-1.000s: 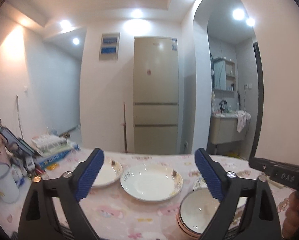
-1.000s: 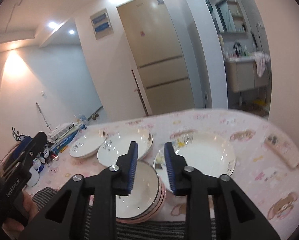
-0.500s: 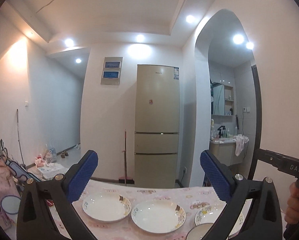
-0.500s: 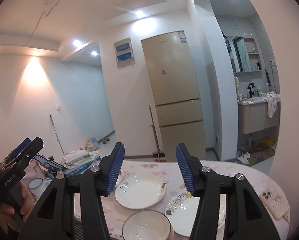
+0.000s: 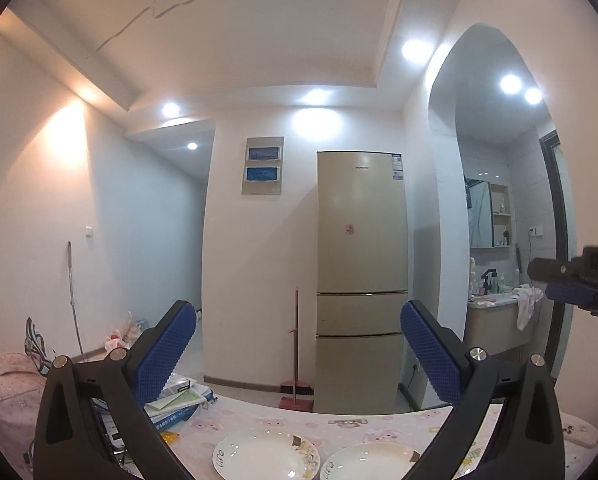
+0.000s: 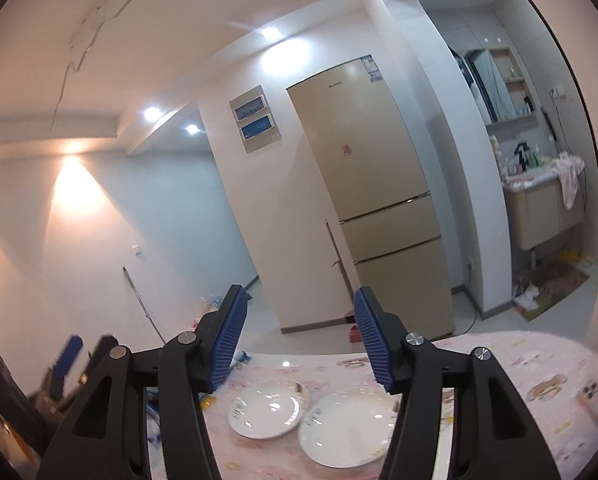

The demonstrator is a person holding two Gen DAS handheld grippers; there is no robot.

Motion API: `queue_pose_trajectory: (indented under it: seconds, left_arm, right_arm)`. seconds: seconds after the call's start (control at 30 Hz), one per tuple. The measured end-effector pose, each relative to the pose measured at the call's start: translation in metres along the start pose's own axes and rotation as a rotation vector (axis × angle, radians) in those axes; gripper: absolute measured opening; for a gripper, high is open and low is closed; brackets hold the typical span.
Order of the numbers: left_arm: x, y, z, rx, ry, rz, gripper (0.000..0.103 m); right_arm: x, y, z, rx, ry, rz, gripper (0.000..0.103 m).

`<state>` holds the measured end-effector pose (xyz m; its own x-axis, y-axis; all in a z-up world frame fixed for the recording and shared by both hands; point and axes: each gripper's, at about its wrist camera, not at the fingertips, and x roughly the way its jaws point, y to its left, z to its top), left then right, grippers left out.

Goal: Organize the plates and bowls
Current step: 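Move both grippers down to the rim of a white 'Life' plate, then close both grippers on the plate rim and lift it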

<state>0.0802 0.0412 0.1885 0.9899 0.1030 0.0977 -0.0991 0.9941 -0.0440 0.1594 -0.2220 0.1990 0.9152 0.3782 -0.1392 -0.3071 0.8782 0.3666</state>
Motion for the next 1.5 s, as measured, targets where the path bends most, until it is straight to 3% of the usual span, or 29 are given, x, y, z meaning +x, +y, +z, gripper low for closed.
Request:
queue_pose_trajectory:
  seconds: [0.17, 0.27, 0.37, 0.47, 0.57, 0.63, 0.7, 0.83, 0.9, 0.97, 1.03, 1.07, 1.17, 1.23, 1.33, 1.37, 1.5]
  left_arm:
    - [0.043, 0.049, -0.044, -0.072, 0.132, 0.047, 0.102]
    - [0.081, 0.079, -0.072, -0.147, 0.264, 0.108, 0.095]
    - [0.120, 0.111, -0.115, -0.302, 0.451, 0.124, 0.083]
    - [0.150, 0.119, -0.169, -0.283, 0.604, 0.152, 0.068]
    - [0.161, 0.130, -0.212, -0.321, 0.671, 0.153, 0.063]
    - [0.163, 0.133, -0.243, -0.355, 0.741, 0.161, 0.062]
    - [0.169, 0.136, -0.262, -0.345, 0.785, 0.216, 0.053]
    - [0.175, 0.137, -0.280, -0.358, 0.814, 0.183, 0.053]
    - [0.177, 0.138, -0.283, -0.368, 0.832, 0.168, 0.053]
    - [0.180, 0.138, -0.283, -0.389, 0.849, 0.155, 0.053]
    - [0.181, 0.140, -0.285, -0.422, 0.867, 0.142, 0.053]
    - [0.181, 0.142, -0.286, -0.425, 0.865, 0.147, 0.053]
    - [0.181, 0.141, -0.285, -0.428, 0.854, 0.140, 0.053]
    - [0.182, 0.141, -0.287, -0.455, 0.861, 0.117, 0.046]
    - [0.185, 0.145, -0.295, -0.506, 0.877, 0.084, 0.032]
    - [0.186, 0.146, -0.297, -0.518, 0.881, 0.078, 0.030]
    - [0.191, 0.151, -0.308, -0.548, 0.894, 0.053, 0.026]
  right_arm:
    - [0.042, 0.018, -0.014, 0.097, 0.024, -0.033, 0.055]
    - [0.085, 0.016, -0.040, 0.205, 0.148, -0.003, 0.055]
    - [0.125, 0.013, -0.077, 0.244, 0.283, -0.012, 0.055]
    - [0.173, 0.012, -0.119, 0.226, 0.443, -0.024, 0.055]
    - [0.207, 0.010, -0.157, 0.222, 0.578, -0.017, 0.055]
    - [0.222, 0.022, -0.180, 0.103, 0.615, -0.048, 0.055]
    - [0.236, 0.034, -0.200, 0.003, 0.646, -0.072, 0.055]
    - [0.263, 0.027, -0.243, 0.111, 0.810, -0.008, 0.055]
    - [0.272, 0.021, -0.260, 0.148, 0.882, -0.019, 0.054]
    - [0.276, 0.014, -0.274, 0.198, 0.951, -0.021, 0.047]
    - [0.281, 0.010, -0.284, 0.272, 1.027, 0.066, 0.044]
    - [0.283, 0.009, -0.288, 0.293, 1.034, 0.082, 0.041]
    - [0.282, 0.005, -0.287, 0.267, 0.934, -0.006, 0.038]
    - [0.284, 0.003, -0.289, 0.261, 0.904, -0.004, 0.037]
    - [0.284, -0.006, -0.298, 0.352, 0.897, 0.019, 0.032]
    - [0.282, -0.008, -0.300, 0.359, 0.883, 0.005, 0.027]
    - [0.284, -0.002, -0.299, 0.324, 0.838, -0.026, 0.026]
